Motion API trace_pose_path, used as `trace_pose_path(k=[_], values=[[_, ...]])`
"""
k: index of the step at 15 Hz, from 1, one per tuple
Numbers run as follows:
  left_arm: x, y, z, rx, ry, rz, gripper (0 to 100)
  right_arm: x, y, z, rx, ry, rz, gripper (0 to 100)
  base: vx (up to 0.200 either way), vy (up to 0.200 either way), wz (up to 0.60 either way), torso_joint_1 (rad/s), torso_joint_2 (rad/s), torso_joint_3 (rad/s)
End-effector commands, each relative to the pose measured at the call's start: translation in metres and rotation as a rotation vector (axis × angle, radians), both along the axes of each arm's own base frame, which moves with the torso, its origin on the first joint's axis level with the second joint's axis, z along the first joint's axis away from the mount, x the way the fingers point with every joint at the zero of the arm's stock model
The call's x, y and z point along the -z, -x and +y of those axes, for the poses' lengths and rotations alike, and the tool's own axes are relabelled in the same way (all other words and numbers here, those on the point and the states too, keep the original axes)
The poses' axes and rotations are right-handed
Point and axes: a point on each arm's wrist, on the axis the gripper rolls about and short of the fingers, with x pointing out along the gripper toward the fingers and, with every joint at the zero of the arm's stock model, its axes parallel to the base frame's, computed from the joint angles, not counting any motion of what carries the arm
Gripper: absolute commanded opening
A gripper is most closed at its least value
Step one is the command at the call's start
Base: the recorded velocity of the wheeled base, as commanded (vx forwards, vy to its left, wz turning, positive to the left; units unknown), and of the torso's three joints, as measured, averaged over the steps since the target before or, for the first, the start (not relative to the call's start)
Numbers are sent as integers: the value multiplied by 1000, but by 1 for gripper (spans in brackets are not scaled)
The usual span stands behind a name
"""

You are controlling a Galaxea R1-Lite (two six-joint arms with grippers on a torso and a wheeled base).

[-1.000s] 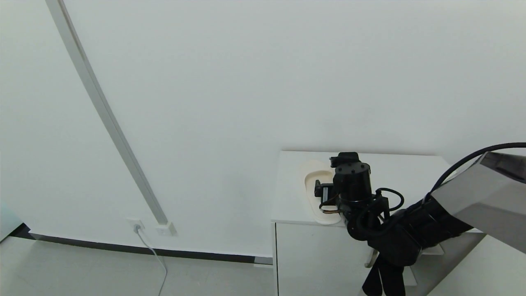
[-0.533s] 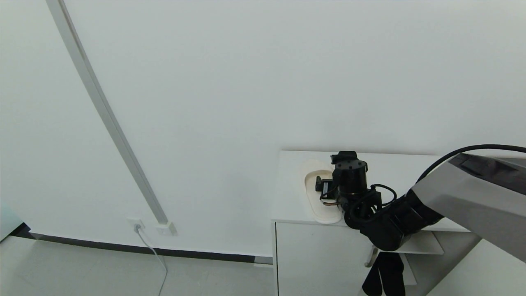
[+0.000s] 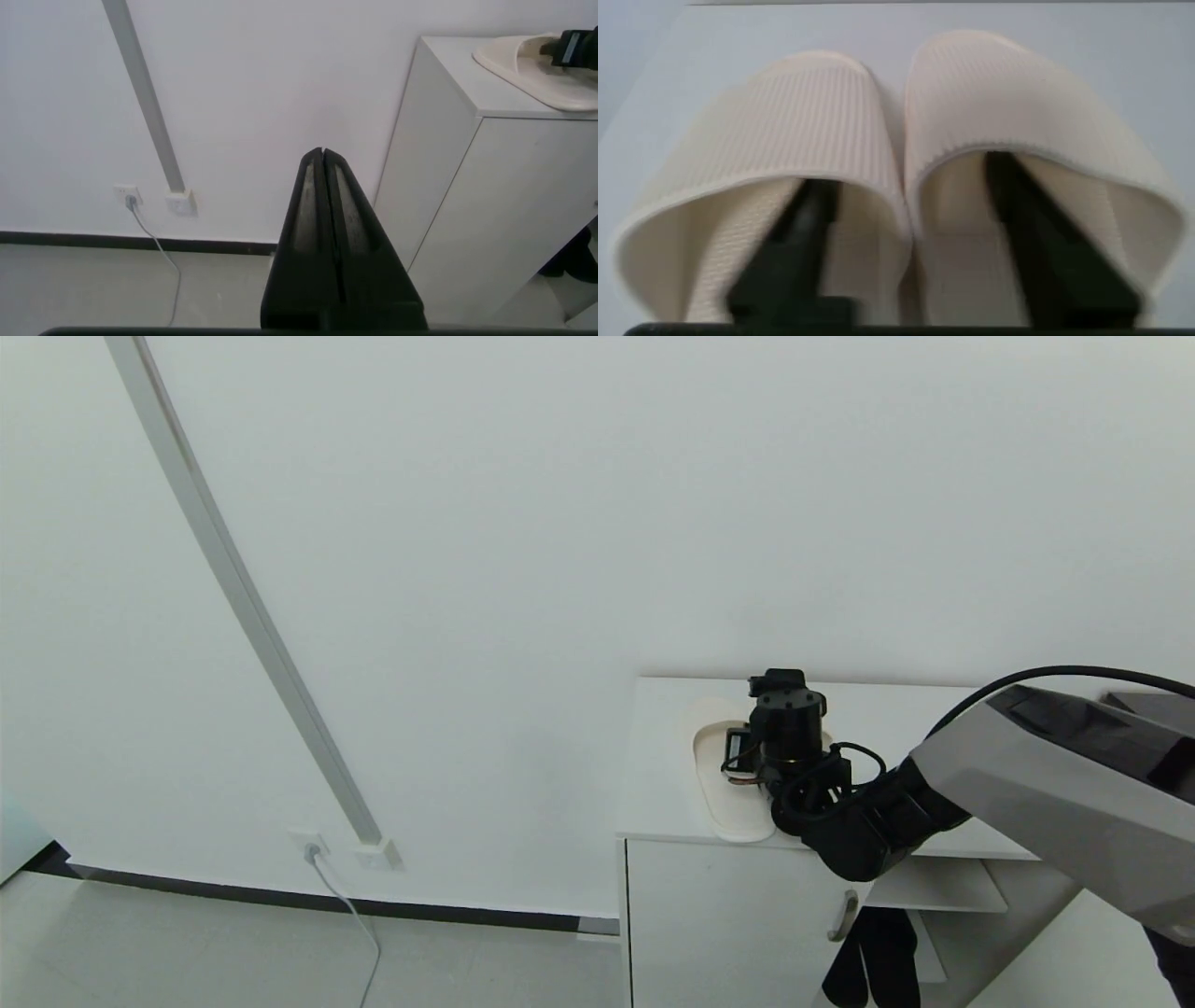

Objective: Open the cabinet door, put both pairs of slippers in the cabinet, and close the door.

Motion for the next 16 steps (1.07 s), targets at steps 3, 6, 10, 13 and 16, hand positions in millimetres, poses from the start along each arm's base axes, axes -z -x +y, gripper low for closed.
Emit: trace_pose_path(k=[3, 6, 10, 13, 16], values=[[0, 0, 0, -2, 0, 0, 0, -2, 0, -1, 3, -2, -4, 0, 0, 0, 0, 0, 0, 0], [0, 0, 0, -2, 2, 0, 0, -16, 7, -6, 3, -12, -20, 0, 0, 0, 0, 0, 0, 0], [0, 0, 0, -2, 2, 0, 0, -64, 109, -14, -189, -17, -2, 0, 0, 0, 0, 0, 0, 0], [0, 0, 0, 0, 3, 0, 0, -70, 164, -15, -295, -2, 16, 0, 0, 0, 0, 0, 0, 0], [0, 0, 0, 1, 2, 0, 0, -70, 168, -13, -306, 2, 18, 0, 0, 0, 0, 0, 0, 0]])
